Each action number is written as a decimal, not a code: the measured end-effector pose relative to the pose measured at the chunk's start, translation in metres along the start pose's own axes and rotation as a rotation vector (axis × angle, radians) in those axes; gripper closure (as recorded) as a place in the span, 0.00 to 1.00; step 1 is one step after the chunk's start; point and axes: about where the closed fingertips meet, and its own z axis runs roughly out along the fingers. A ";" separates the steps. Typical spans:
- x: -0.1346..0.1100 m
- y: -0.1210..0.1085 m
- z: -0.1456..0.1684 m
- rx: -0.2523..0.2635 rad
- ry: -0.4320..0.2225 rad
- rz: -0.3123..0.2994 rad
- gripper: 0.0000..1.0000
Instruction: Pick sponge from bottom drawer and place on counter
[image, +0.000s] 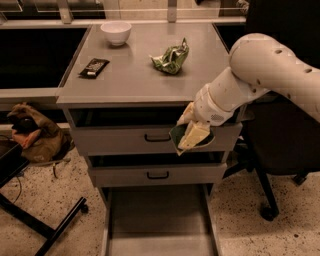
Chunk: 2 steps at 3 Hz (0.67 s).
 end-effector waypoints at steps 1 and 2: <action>0.000 0.000 0.000 0.000 0.000 0.000 1.00; -0.014 -0.024 -0.020 0.046 0.022 -0.067 1.00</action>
Offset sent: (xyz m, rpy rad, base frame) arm 0.0512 0.0029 0.0789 -0.0787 -0.1982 0.0773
